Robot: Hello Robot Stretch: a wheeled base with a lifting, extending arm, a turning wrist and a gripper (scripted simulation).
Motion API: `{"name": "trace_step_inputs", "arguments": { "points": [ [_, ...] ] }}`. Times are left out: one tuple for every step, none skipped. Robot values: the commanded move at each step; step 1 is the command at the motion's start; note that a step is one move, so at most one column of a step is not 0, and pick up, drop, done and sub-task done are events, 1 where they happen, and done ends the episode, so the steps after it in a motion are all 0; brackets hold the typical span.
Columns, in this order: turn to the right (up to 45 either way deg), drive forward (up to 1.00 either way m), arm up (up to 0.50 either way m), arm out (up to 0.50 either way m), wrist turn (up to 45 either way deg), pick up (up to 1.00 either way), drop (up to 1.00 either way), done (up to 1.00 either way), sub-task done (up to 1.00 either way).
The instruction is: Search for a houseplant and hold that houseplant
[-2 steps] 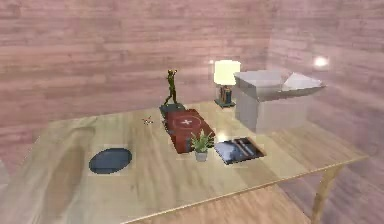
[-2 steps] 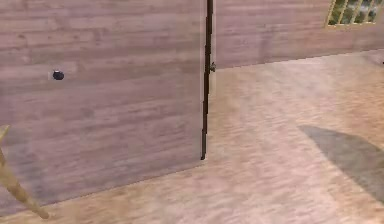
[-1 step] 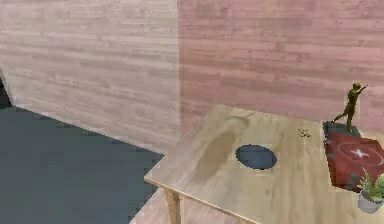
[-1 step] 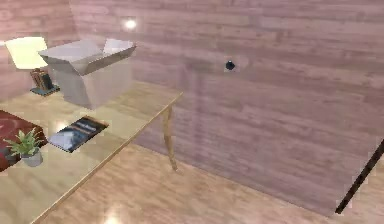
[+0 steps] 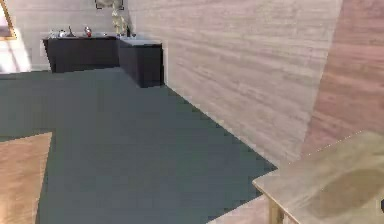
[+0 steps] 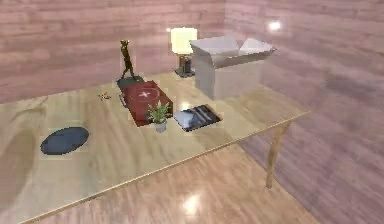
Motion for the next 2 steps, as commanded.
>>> {"name": "trace_step_inputs", "arguments": {
  "points": [
    [45.0,0.0,0.0,0.0,0.0,0.0,0.0,0.0,0.0],
    [30.0,0.0,0.0,0.0,0.0,0.0,0.0,0.0,0.0]
  ]
}}
